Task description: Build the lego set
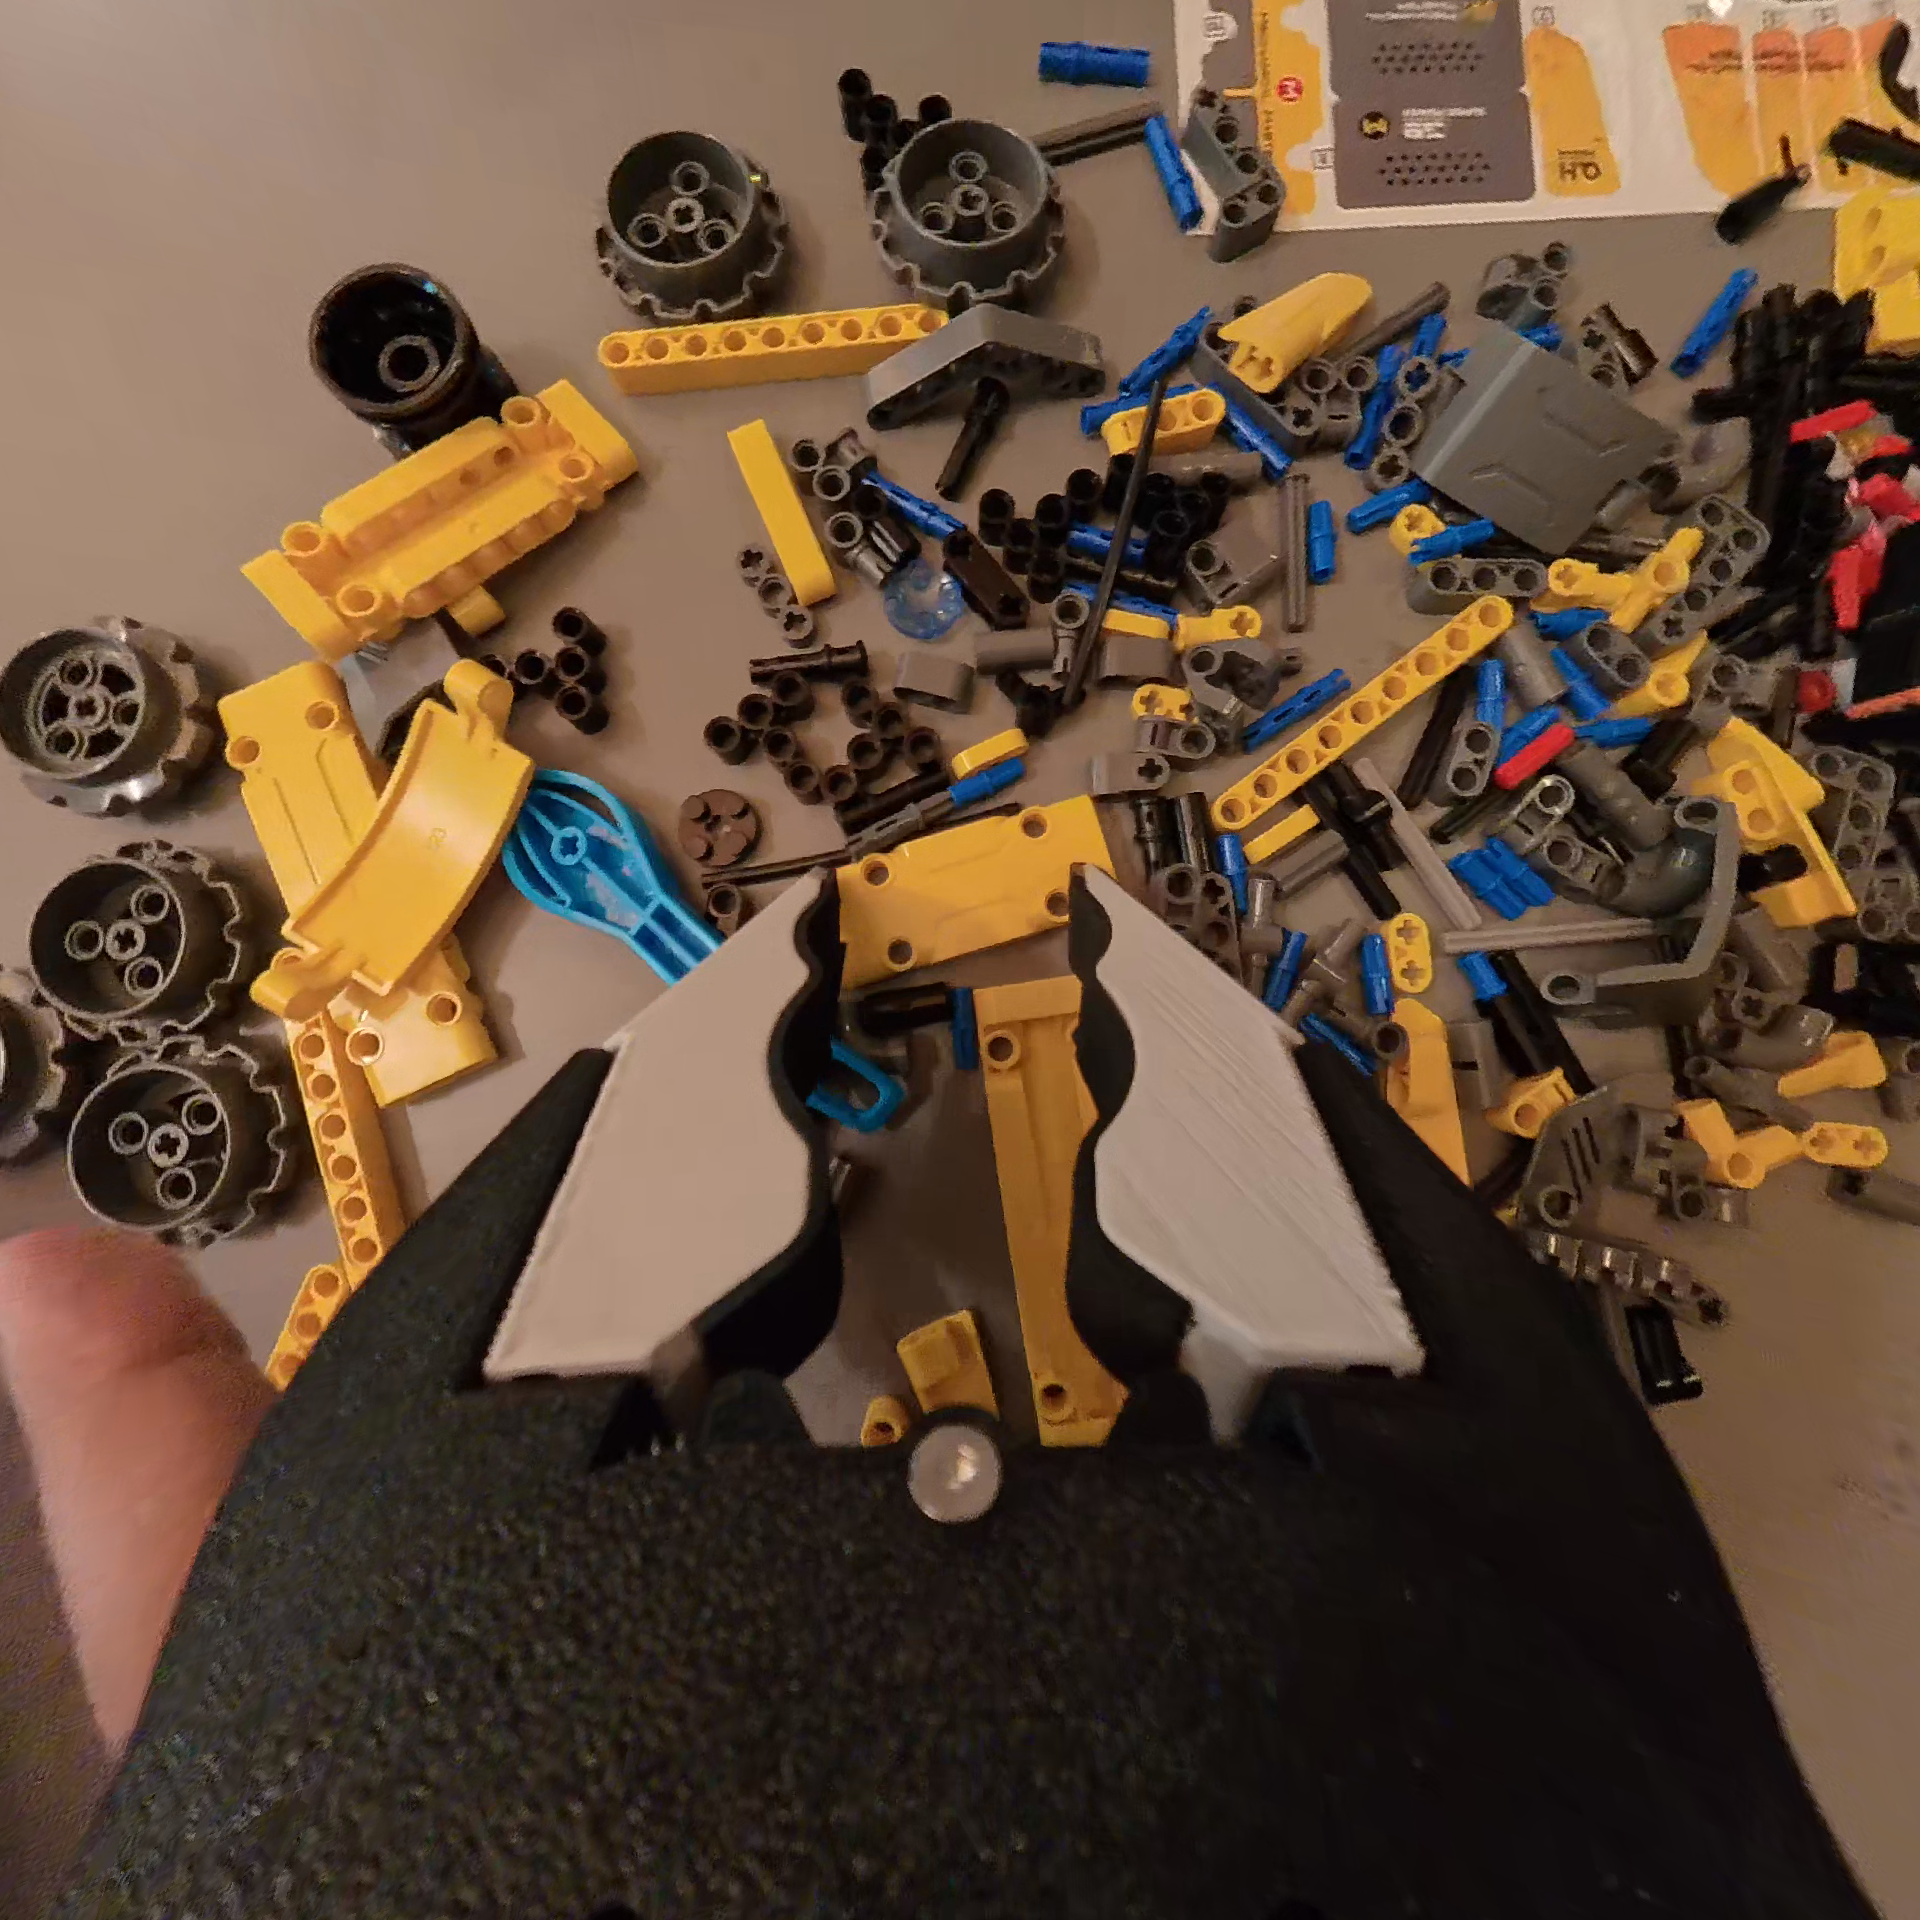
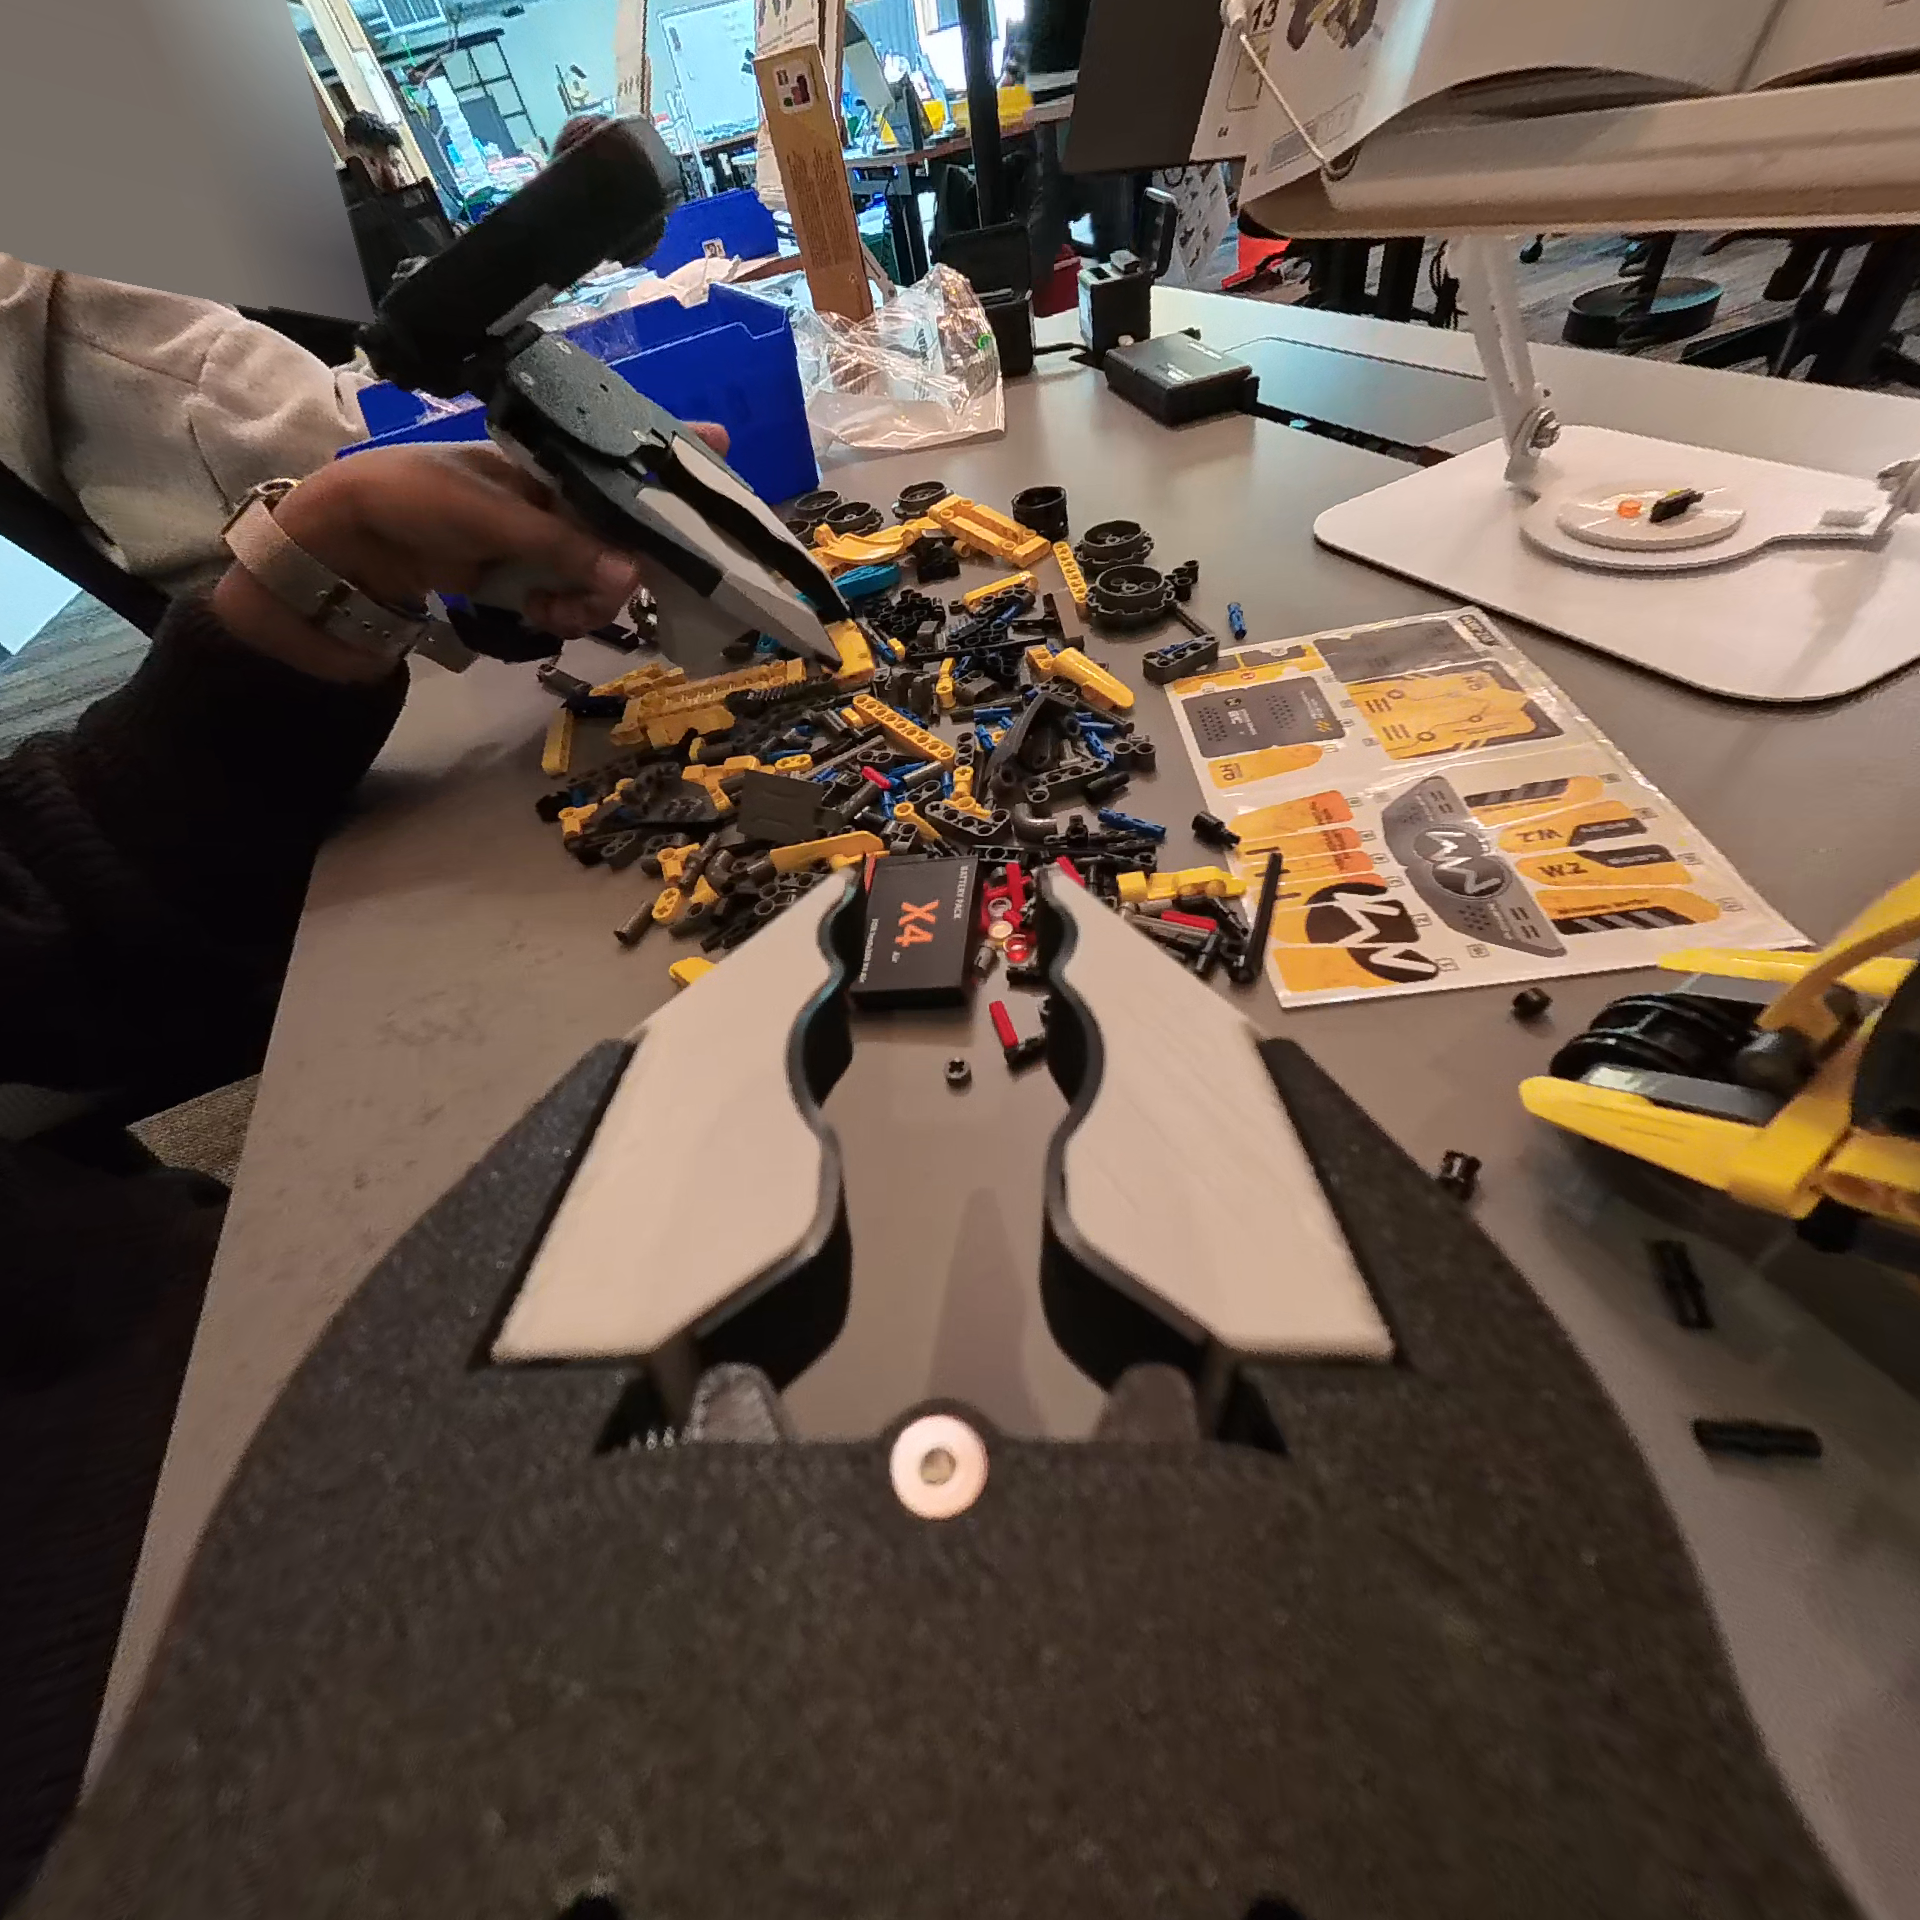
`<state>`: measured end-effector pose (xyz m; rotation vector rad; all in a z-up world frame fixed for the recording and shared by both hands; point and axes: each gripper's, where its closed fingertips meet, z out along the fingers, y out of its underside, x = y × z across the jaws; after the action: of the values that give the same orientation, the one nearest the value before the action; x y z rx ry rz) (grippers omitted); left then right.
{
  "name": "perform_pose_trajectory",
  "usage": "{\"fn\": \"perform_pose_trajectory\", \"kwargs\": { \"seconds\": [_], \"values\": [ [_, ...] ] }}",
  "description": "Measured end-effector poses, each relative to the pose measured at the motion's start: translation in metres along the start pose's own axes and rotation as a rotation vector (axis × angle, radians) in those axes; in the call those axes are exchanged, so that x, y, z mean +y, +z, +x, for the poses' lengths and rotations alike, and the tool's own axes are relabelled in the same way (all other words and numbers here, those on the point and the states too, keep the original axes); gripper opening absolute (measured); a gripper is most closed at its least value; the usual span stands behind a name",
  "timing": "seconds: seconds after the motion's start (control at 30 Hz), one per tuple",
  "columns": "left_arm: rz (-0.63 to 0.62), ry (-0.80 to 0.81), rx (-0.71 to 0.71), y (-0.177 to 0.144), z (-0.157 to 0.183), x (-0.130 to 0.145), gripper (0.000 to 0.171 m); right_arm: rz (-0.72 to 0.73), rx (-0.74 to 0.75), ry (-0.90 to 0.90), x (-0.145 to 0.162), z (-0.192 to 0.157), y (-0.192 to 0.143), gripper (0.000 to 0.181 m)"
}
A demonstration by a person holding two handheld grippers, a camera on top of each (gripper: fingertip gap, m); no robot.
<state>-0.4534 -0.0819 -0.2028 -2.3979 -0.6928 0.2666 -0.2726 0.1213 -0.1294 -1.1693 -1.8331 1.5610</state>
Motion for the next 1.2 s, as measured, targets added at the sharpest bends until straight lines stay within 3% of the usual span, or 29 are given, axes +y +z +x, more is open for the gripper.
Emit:
{"fn": "perform_pose_trajectory", "kwargs": {
  "seconds": [0.1, 0.5, 0.77, 1.2],
  "values": [
    [0.005, 0.074, 0.059, -0.001, 0.012, 0.000, 0.042, -0.001, 0.000, -0.001, 0.001, 0.000, 0.000, 0.032],
    [0.042, 0.085, 0.024, 0.001, 0.005, -0.006, 0.043, 0.002, -0.002, -0.003, -0.001, -0.002, 0.001, 0.032],
    [0.193, 0.254, 0.106, -0.015, 0.021, -0.021, 0.043, -0.004, -0.008, 0.004, 0.001, -0.002, 0.002, 0.032],
    [0.137, 0.173, 0.115, -0.005, 0.006, -0.010, 0.039, -0.002, -0.033, 0.027, 0.002, -0.006, 0.003, 0.032]
  ]
}}
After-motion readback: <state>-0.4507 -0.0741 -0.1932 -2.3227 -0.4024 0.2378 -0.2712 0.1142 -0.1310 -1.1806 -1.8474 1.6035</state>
